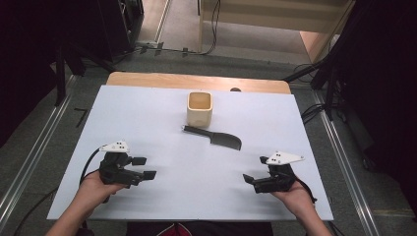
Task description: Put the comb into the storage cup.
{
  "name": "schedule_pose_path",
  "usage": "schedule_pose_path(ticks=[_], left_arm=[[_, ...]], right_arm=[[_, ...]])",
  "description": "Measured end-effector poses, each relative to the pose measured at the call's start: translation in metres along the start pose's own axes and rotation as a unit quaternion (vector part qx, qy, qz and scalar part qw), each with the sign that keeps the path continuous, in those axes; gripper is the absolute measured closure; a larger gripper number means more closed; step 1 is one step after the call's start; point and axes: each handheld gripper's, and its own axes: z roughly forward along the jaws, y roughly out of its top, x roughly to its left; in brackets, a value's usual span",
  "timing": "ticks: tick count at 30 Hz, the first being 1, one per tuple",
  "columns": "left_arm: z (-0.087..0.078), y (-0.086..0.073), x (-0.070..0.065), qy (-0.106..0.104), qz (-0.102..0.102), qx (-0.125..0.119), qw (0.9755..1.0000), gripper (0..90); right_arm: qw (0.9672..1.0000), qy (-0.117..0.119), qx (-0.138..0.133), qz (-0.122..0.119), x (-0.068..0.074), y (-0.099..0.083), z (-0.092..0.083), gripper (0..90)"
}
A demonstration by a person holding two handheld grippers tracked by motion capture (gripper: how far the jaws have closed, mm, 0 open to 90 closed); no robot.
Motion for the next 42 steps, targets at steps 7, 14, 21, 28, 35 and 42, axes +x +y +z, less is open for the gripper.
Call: schedule_pose_path(ticks=[7,14,21,28,35,42], left_arm=[[-0.0002,-0.0004,0.0004,0.0,0.001,0.001,1.0,25.2],[0.0003,0.0006,0.0008,-0.003,0.002,0.003,1.0,25.2],[0.0008,0.0006,0.0009,-0.003,0.002,0.005,1.0,25.2],[0.0013,0.0006,0.0012,-0.002,0.001,0.009,1.0,25.2],[0.0015,0.0006,0.0011,-0.004,0.001,0.008,1.0,25.2],[0.0012,0.0008,0.0012,-0.004,-0.003,0.006,1.0,25.2]], right_arm=[[1.0,0.002,-0.006,-0.006,0.0029,0.0003,0.0004,6.7],[0.9999,0.013,-0.007,0.002,0.0037,-0.0008,0.0004,6.7],[0.9998,0.017,-0.001,0.013,0.0018,-0.0022,0.0006,6.7],[0.9997,0.016,0.0,0.015,0.0007,-0.0021,0.0005,6.7],[0.9996,0.018,0.0,0.02,0.0004,-0.0021,0.0004,6.7],[0.9996,0.02,-0.002,0.018,0.0005,-0.0021,0.0004,6.7]])
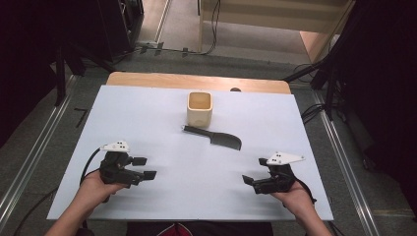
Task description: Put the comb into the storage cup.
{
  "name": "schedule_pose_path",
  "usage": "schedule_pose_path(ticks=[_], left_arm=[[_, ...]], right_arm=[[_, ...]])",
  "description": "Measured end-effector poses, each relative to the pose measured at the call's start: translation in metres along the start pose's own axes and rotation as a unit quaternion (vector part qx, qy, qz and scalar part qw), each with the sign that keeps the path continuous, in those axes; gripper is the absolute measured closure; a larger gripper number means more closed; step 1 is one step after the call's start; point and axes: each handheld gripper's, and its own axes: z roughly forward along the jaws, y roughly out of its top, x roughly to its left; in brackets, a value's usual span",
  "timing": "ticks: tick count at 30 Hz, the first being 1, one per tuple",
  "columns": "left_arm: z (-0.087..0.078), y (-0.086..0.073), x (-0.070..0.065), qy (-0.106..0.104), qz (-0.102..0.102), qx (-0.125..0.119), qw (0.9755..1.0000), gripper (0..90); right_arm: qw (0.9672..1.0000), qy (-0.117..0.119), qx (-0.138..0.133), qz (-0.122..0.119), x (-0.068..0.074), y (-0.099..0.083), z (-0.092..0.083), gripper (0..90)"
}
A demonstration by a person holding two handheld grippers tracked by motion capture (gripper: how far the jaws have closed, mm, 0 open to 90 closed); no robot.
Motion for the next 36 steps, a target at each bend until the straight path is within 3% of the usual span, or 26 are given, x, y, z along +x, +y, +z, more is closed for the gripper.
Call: schedule_pose_path(ticks=[12,20,24,36], left_arm=[[0.0,0.0,0.0,-0.002,0.004,-0.004,1.0,25.2],[0.0,0.006,0.003,-0.005,-0.023,-0.016,0.9996,25.2],[0.002,0.014,0.002,0.008,-0.028,-0.014,0.9995,25.6],[0.006,0.038,0.005,0.015,-0.052,-0.028,0.9982,25.7]], right_arm=[[1.0,0.001,0.001,0.001,0.0,0.0,0.0,6.7],[0.9999,0.006,-0.003,0.01,-0.001,0.001,0.0,6.8],[0.9999,0.006,-0.003,0.009,-0.001,0.001,-0.001,6.7],[0.9999,0.005,-0.003,0.009,0.0,0.001,-0.001,6.7]])
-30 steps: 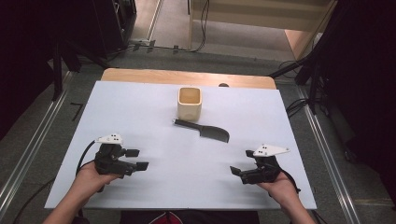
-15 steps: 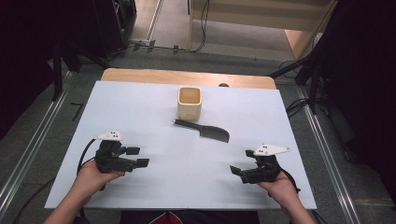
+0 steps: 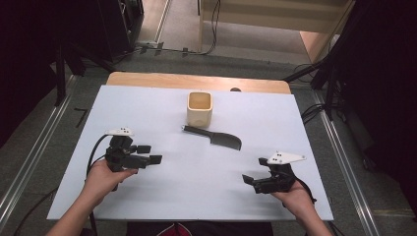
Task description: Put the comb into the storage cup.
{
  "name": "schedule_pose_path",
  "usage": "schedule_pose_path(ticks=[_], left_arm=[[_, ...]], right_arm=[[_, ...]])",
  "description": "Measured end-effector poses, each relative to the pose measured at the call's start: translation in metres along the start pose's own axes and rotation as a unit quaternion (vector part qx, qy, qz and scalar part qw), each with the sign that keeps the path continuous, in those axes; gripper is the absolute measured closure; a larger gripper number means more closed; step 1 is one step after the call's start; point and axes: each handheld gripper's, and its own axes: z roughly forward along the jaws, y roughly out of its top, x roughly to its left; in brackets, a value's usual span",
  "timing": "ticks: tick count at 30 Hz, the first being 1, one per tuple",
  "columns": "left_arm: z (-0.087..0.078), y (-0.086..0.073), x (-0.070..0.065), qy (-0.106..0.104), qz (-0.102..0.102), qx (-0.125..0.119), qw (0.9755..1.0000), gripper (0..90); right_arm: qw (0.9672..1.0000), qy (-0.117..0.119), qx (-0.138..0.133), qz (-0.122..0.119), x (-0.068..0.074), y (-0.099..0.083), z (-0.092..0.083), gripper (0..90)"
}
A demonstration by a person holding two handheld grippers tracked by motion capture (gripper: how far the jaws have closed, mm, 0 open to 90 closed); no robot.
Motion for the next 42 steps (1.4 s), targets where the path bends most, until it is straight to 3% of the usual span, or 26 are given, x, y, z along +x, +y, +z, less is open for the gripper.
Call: schedule_pose_path(ticks=[12,19,35,42], left_arm=[[0.009,0.021,0.001,0.014,0.002,0.0,0.9999,27.0],[0.014,0.032,0.011,0.019,-0.023,-0.001,0.9995,28.0],[0.028,0.062,0.015,0.026,-0.012,0.003,0.9996,29.9],[0.034,0.072,0.02,0.022,-0.026,0.003,0.9994,31.1]], right_arm=[[1.0,0.0,-0.001,-0.003,0.0,0.0,0.0,6.7],[1.0,0.0,-0.001,-0.001,0.0,0.0,-0.001,6.7],[1.0,0.001,-0.002,-0.001,0.0,0.0,-0.002,6.7],[1.0,0.001,-0.002,-0.002,0.0,0.0,-0.002,6.7]])
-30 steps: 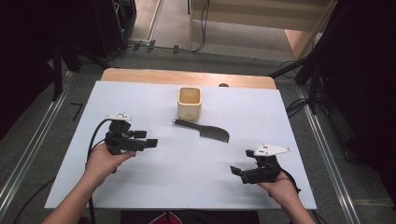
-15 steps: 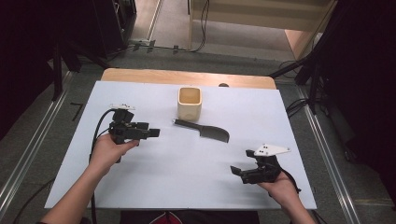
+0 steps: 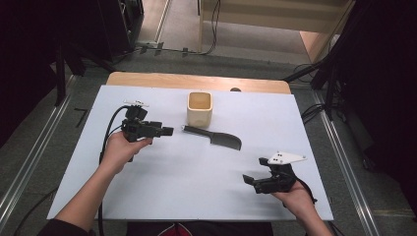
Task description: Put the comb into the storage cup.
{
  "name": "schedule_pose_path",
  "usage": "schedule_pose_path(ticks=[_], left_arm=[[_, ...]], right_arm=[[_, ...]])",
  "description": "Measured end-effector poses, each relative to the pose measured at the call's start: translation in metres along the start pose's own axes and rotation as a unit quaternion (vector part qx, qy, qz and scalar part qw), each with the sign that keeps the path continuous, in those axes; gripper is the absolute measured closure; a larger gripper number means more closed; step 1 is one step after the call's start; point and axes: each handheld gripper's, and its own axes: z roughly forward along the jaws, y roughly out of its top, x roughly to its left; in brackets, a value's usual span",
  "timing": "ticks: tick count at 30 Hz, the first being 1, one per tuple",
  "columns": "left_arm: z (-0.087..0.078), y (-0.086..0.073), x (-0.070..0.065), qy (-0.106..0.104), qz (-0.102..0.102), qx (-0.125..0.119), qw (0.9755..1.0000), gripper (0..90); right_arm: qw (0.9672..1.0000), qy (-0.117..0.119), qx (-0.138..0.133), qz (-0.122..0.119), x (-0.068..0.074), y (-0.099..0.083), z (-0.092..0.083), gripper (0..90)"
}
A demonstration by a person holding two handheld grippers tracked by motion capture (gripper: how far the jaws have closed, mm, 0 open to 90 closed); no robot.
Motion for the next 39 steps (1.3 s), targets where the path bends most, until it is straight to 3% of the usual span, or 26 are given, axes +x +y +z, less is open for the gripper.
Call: schedule_pose_path(ticks=[10,23,32,39], left_arm=[[0.009,0.015,0.006,0.0,-0.018,-0.012,0.9998,31.3],[0.027,0.034,0.012,0.015,-0.012,-0.016,0.9997,32.4],[0.04,0.042,0.016,0.015,-0.022,-0.016,0.9995,33.5],[0.056,0.045,0.02,0.03,-0.022,-0.009,0.9993,33.8]], right_arm=[[1.0,0.001,-0.001,0.001,0.0,0.0,0.0,6.7],[1.0,0.001,-0.003,-0.001,0.0,0.0,0.0,6.7],[1.0,-0.001,-0.007,0.005,0.001,-0.001,-0.002,6.7],[0.9999,-0.004,-0.009,0.006,0.0,-0.003,-0.004,6.7]])
